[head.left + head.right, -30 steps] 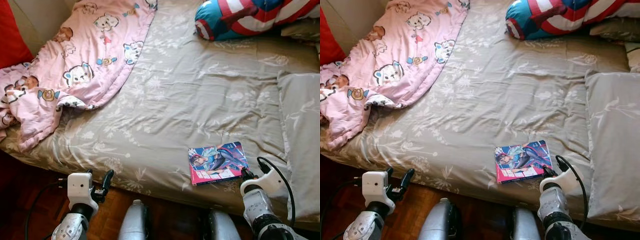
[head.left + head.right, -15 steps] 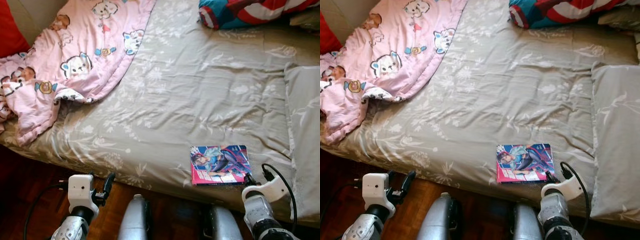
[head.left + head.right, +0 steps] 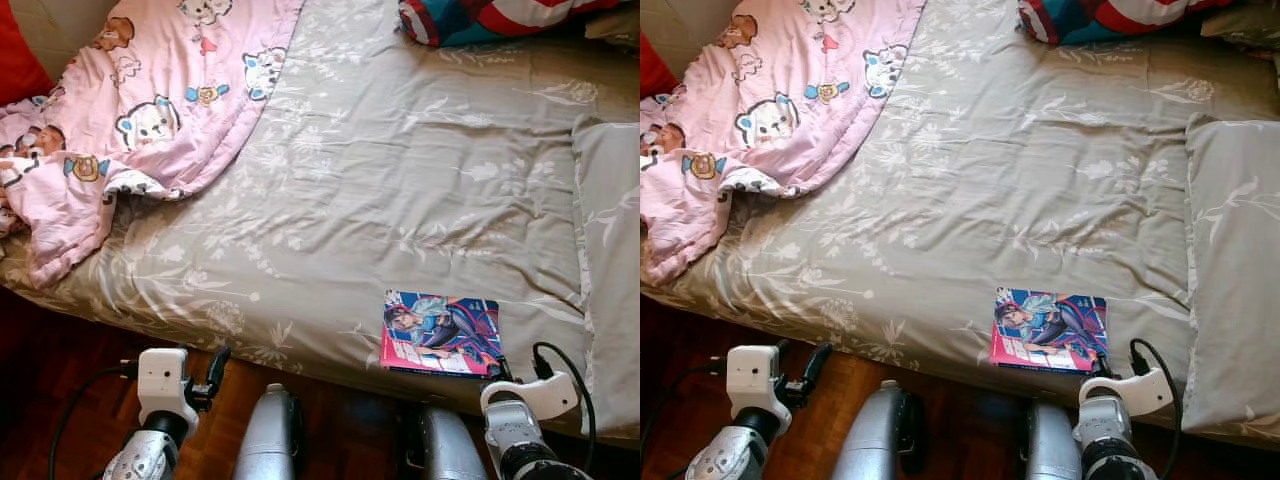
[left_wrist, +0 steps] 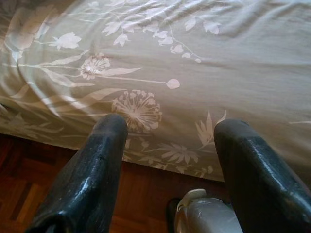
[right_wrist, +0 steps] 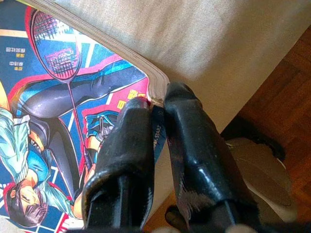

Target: Clean up the room

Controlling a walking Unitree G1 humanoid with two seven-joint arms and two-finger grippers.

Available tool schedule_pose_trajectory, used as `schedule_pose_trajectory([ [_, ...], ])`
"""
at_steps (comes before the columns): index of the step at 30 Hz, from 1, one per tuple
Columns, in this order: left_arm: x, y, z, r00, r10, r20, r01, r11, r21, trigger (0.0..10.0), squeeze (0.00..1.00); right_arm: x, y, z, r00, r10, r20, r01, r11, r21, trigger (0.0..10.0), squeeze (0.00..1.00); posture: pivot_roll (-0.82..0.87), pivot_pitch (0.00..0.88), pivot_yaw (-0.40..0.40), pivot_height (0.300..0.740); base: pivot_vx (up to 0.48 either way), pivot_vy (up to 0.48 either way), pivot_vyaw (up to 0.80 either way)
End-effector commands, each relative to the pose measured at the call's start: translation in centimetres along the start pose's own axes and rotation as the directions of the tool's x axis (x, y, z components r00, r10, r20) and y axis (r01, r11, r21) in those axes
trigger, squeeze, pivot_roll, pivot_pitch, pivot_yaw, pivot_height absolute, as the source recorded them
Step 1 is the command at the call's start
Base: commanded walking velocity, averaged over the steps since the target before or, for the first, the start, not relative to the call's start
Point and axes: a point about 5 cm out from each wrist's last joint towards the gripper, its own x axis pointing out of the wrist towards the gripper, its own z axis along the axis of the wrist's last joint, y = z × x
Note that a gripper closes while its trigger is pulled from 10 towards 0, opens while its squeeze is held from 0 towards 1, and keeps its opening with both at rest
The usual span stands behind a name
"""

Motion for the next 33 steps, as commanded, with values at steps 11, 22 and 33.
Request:
schedule_pose_trajectory([
  [11, -0.3, 0.9, -1.3, 0.999, 0.024, -0.043, -0.023, 1.0, 0.014, 10.0, 0.0, -0.4, -1.9, -0.6, 0.997, -0.07, -0.021, 0.07, 0.997, -0.032, 10.0, 0.0, 0.22, 0.379, 0.117, 0.661, 0.0, 0.0, 0.0],
  [22, 0.4, 0.8, -1.5, 0.999, 0.019, -0.038, -0.019, 1.0, 0.011, 10.0, 0.0, -0.9, -3.6, -1.5, 0.989, -0.138, -0.059, 0.132, 0.986, -0.105, 10.0, 0.0, 0.22, 0.361, 0.113, 0.661, 0.0, 0.0, 0.0],
  [33, 0.3, 0.8, -1.6, 0.999, 0.023, -0.039, -0.022, 1.0, 0.018, 10.0, 0.0, -0.7, -2.3, -1.7, 0.993, -0.086, -0.082, 0.076, 0.991, -0.113, 10.0, 0.49, 0.22, 0.364, 0.111, 0.661, 0.0, 0.0, 0.0],
])
